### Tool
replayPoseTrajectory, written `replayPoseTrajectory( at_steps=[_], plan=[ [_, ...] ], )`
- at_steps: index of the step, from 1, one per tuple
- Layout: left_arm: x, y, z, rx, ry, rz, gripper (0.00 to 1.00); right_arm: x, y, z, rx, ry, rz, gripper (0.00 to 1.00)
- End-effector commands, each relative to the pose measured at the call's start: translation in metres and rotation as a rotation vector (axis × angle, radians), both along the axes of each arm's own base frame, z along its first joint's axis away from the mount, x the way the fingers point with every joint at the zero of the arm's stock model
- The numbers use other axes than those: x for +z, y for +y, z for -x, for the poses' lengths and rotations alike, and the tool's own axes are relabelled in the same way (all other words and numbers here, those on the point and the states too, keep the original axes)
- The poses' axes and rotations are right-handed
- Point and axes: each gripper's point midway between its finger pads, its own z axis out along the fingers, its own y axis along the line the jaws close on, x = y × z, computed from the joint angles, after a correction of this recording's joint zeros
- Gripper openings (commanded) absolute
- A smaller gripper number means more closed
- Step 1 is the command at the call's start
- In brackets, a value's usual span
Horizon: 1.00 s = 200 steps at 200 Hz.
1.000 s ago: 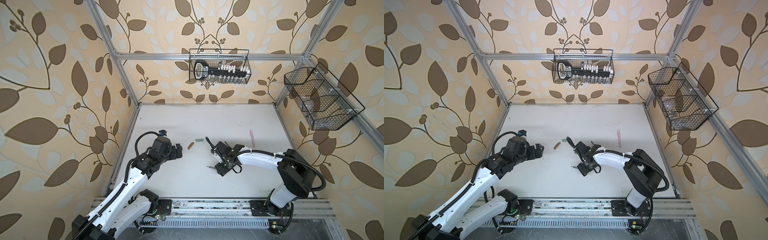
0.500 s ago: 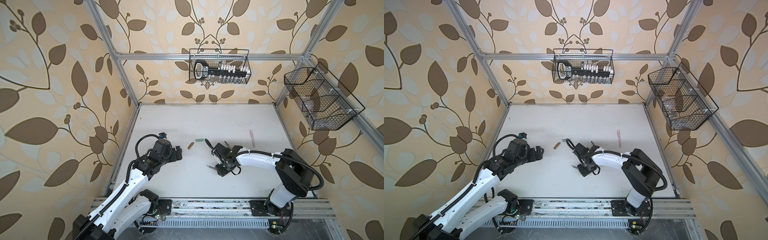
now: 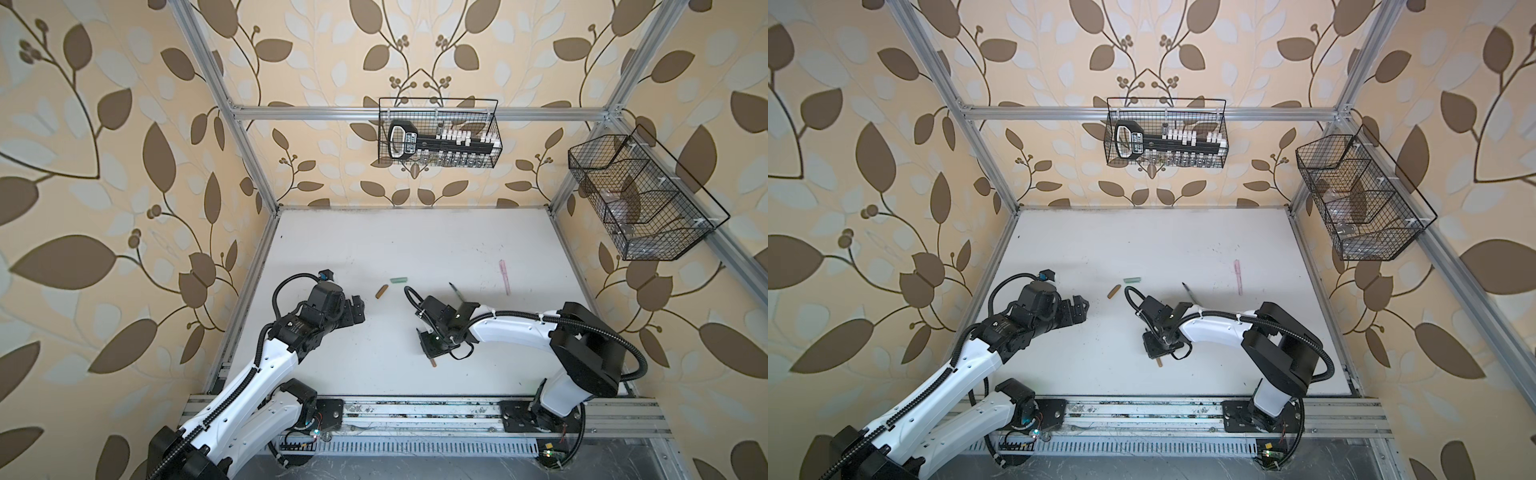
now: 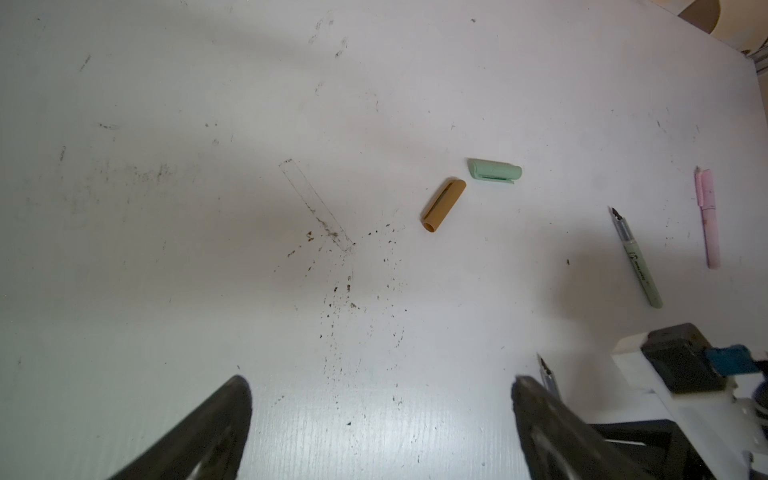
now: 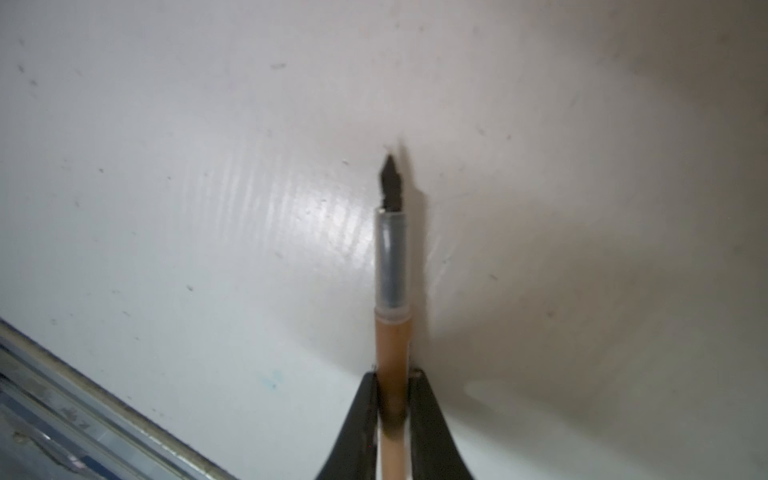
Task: Insert the pens into the pen caps
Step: 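Set the orange pen down near the left gripper and open the right gripper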
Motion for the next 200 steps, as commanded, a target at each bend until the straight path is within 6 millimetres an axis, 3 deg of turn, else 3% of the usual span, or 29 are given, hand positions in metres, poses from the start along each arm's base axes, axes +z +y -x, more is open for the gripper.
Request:
replayPoseTrajectory(
  at_steps=[1, 33, 73, 105, 130, 150, 173, 200],
  plan=[
    [0.004, -0.005, -0.001, -0.006, -0.018, 0.034, 0.99, -0.005, 0.006, -0.001, -0.108, 0.014, -0.05, 0.14],
    [0.0, -0.012, 0.002, -0.026, -0.006, 0.073, 0.99, 0.005, 0.014, -0.02, -0.217, -0.051, -0.152, 0.03],
    [-0.007, -0.021, 0.011, -0.064, 0.012, 0.13, 0.99, 0.02, 0.016, -0.041, -0.303, -0.139, -0.211, 0.02],
    [-0.019, -0.028, 0.017, -0.087, 0.052, 0.145, 0.99, 0.026, 0.029, -0.042, -0.291, -0.125, -0.271, 0.17],
    [-0.026, -0.035, 0.021, -0.099, 0.082, 0.139, 0.99, 0.031, 0.029, -0.041, -0.256, -0.118, -0.279, 0.33],
    [-0.03, -0.048, 0.022, -0.12, 0.089, 0.146, 0.99, 0.039, 0.027, -0.042, -0.234, -0.125, -0.291, 0.37],
    [-0.035, -0.069, 0.025, -0.15, 0.092, 0.131, 0.99, 0.052, 0.012, -0.049, -0.247, -0.156, -0.294, 0.39],
    [-0.047, -0.095, 0.03, -0.17, 0.147, 0.122, 0.93, 0.072, -0.035, -0.068, -0.314, -0.21, -0.289, 0.41]
  ],
)
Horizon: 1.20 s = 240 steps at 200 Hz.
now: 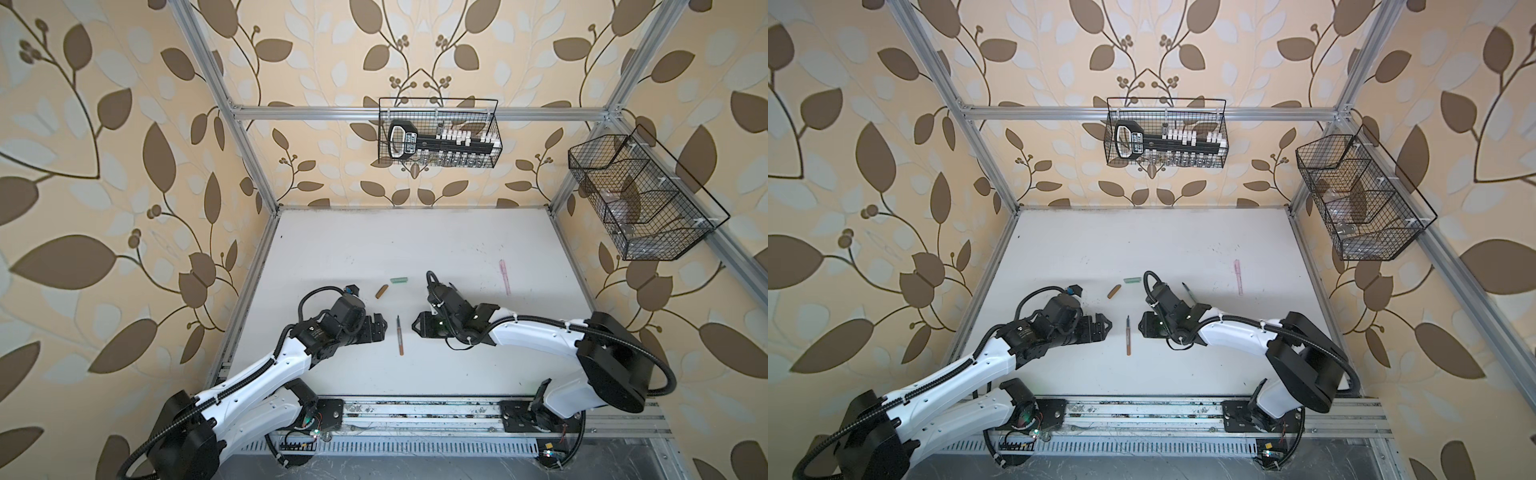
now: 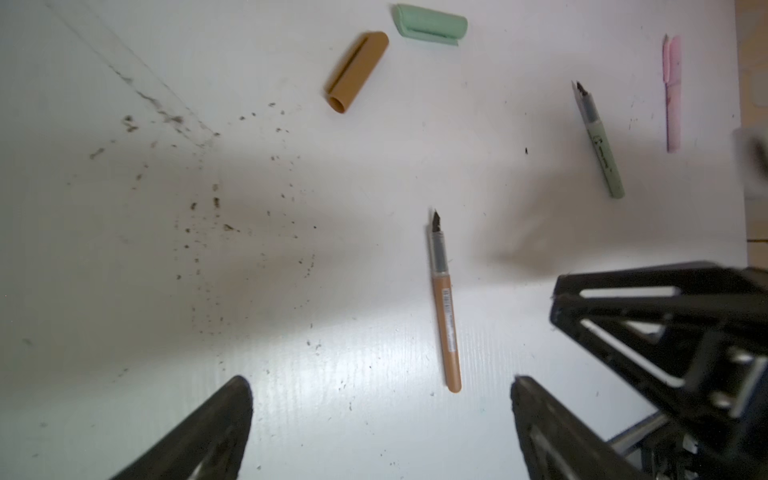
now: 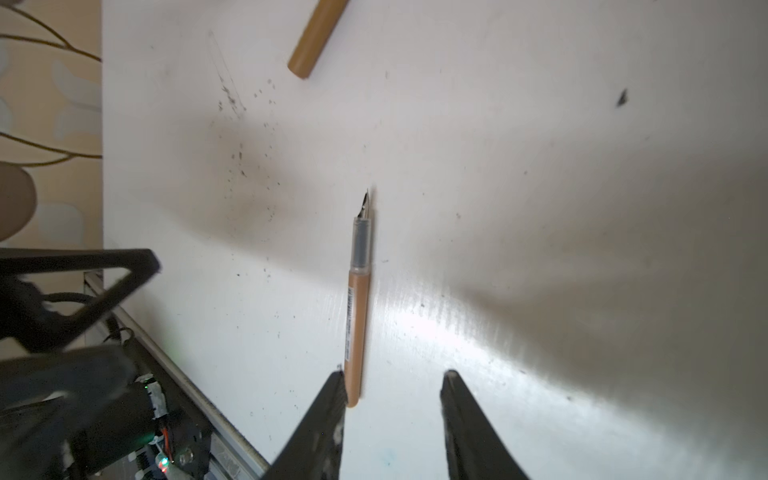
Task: Insert the pens into the pen caps
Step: 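Set the orange pen down near the left gripper and open the right gripper, then grasp the orange pen's lower end with the left gripper while the right gripper withdraws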
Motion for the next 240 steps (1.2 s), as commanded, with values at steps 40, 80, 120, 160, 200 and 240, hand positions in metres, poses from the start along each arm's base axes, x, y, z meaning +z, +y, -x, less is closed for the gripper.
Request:
replayPoseTrajectory(
  at_steps=[40, 80, 120, 160, 200, 240],
  plan=[
    [-0.024, -0.036, 0.012, 0.052, 0.166, -0.122, 0.78, 0.029, -0.09, -0.017, -0.088, -0.072, 0.097, 0.39],
    [-0.036, -0.049, 0.015, 0.102, 0.183, -0.063, 0.68, 0.026, -0.103, -0.013, -0.099, -0.072, 0.089, 0.37],
    [-0.047, -0.035, 0.026, 0.127, 0.248, -0.163, 0.65, 0.02, -0.104, -0.01, -0.102, -0.065, 0.075, 0.36],
    [-0.059, -0.015, 0.027, 0.173, 0.244, -0.246, 0.66, 0.015, -0.099, -0.01, -0.098, -0.052, 0.06, 0.35],
    [-0.068, -0.013, 0.029, 0.177, 0.252, -0.245, 0.67, 0.012, -0.095, -0.008, -0.09, -0.041, 0.059, 0.34],
    [-0.079, 0.008, 0.041, 0.236, 0.288, -0.279, 0.67, 0.011, -0.094, -0.009, -0.091, -0.045, 0.061, 0.32]
  ],
)
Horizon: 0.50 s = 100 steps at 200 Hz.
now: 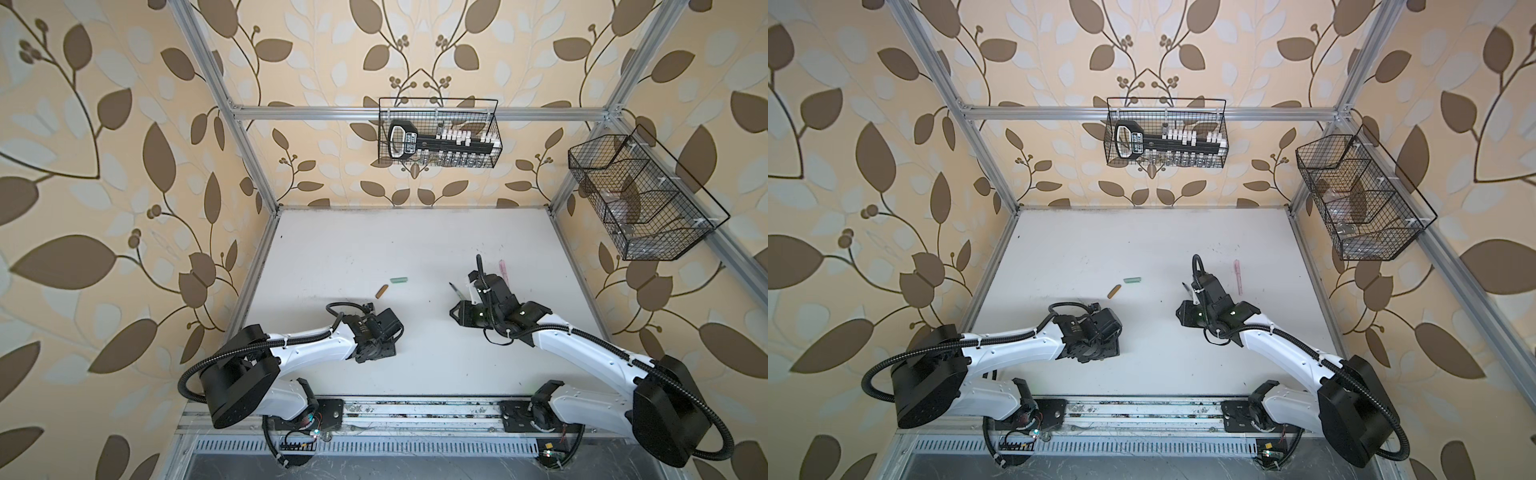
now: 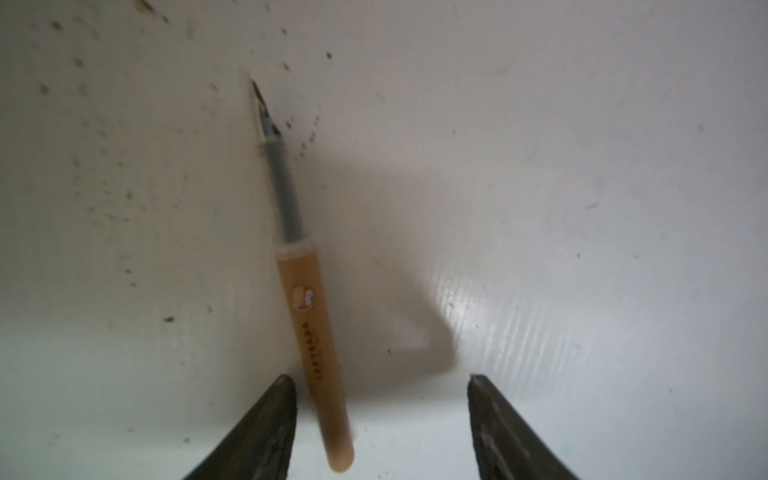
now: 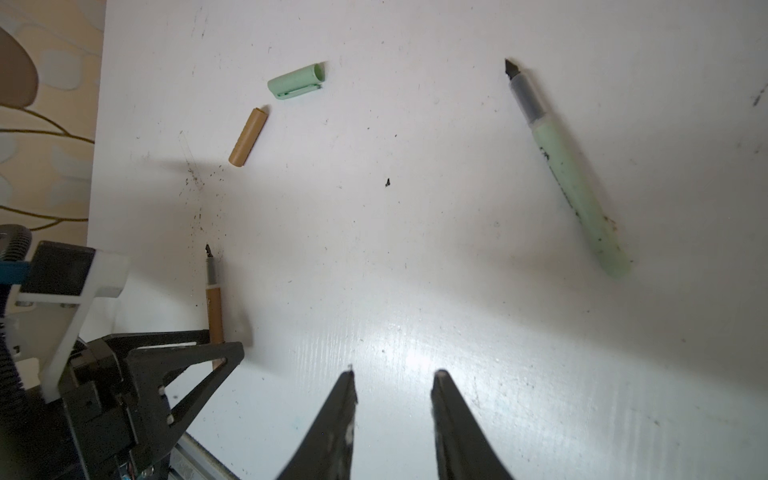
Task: Insert the pens into the pen caps
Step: 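Grasp the orange pen's lower end with the left gripper while the right gripper withdraws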
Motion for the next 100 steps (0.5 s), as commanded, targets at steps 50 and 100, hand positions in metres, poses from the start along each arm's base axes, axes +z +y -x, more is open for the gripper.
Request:
replayPoseTrajectory(
  at_steps=[50, 100],
  plan=[
    [-0.01, 0.041, 0.005, 0.102, -0.006, -0.077, 0.68, -0.011, 0.007, 0.003, 0.017, 0.022, -0.004, 0.28],
    [-0.017, 0.036, 0.007, 0.049, 0.014, -0.039, 0.52, -0.014, 0.007, 0.006, 0.019, 0.025, -0.001, 0.24]
  ],
)
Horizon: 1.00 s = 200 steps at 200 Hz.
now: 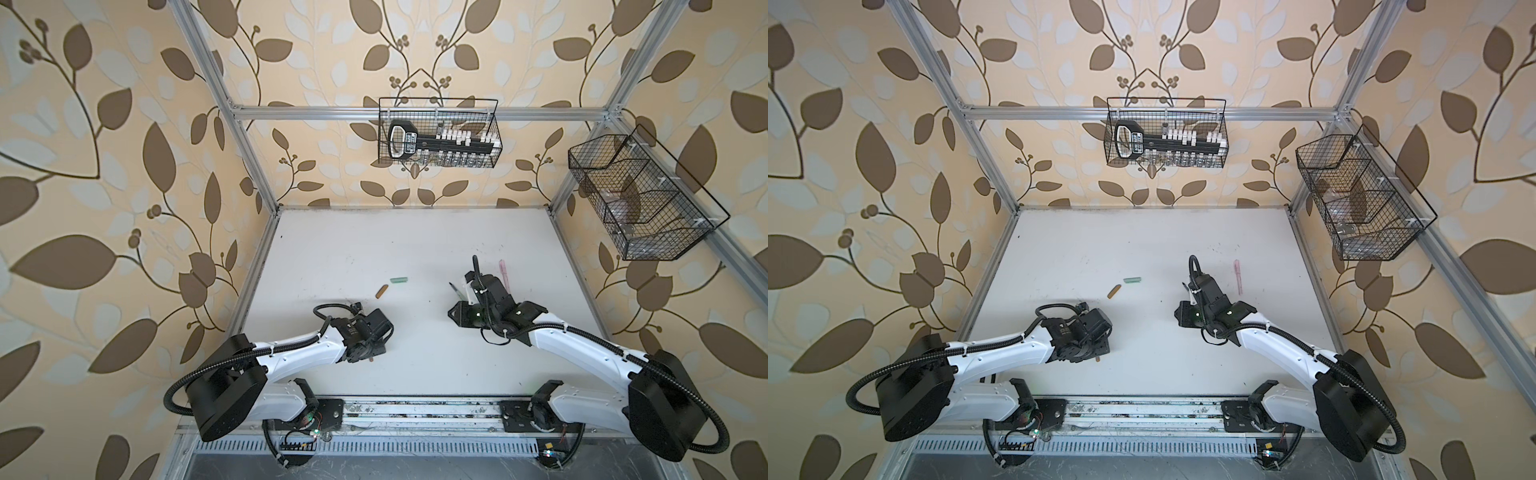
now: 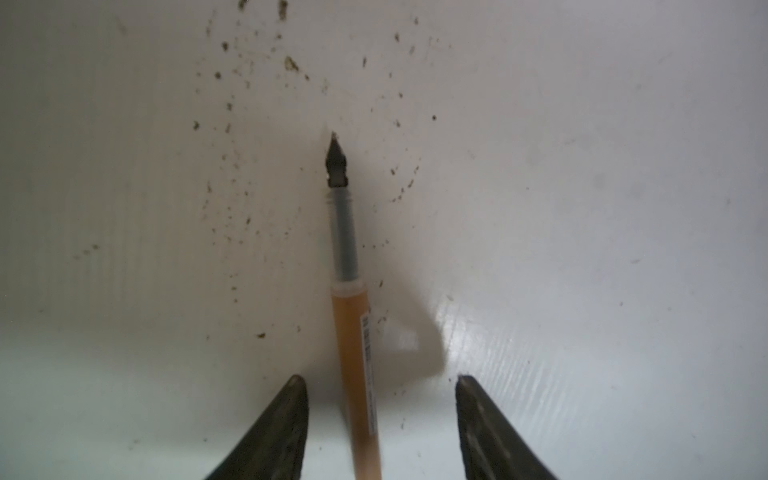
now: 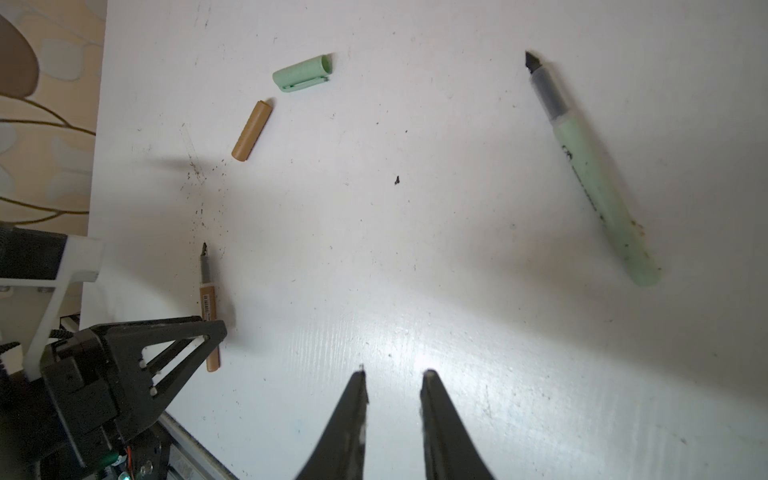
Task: Insert the pens into the pen caps
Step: 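Grasp the orange pen's lower end with the left gripper while the right gripper withdraws, then lift the orange pen upright, nib up, with the left gripper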
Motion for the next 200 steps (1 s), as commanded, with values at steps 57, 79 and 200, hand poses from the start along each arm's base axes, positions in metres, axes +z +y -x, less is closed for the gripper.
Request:
replayPoseTrajectory(
  at_steps=[57, 79, 200],
  plan=[
    [-0.026, 0.016, 0.04, -0.053, 0.25, -0.118, 0.35, -0.012, 0.0, 0.007, 0.002, 0.025, 0.003, 0.18],
    [-0.024, 0.019, 0.042, -0.082, 0.258, -0.143, 0.33, -0.014, 0.0, 0.007, 0.002, 0.02, -0.001, 0.16],
    [-0.009, -0.018, 0.02, -0.428, 0.209, -0.165, 0.08, -0.021, -0.003, 0.009, 0.0, 0.014, 0.014, 0.14]
  ],
)
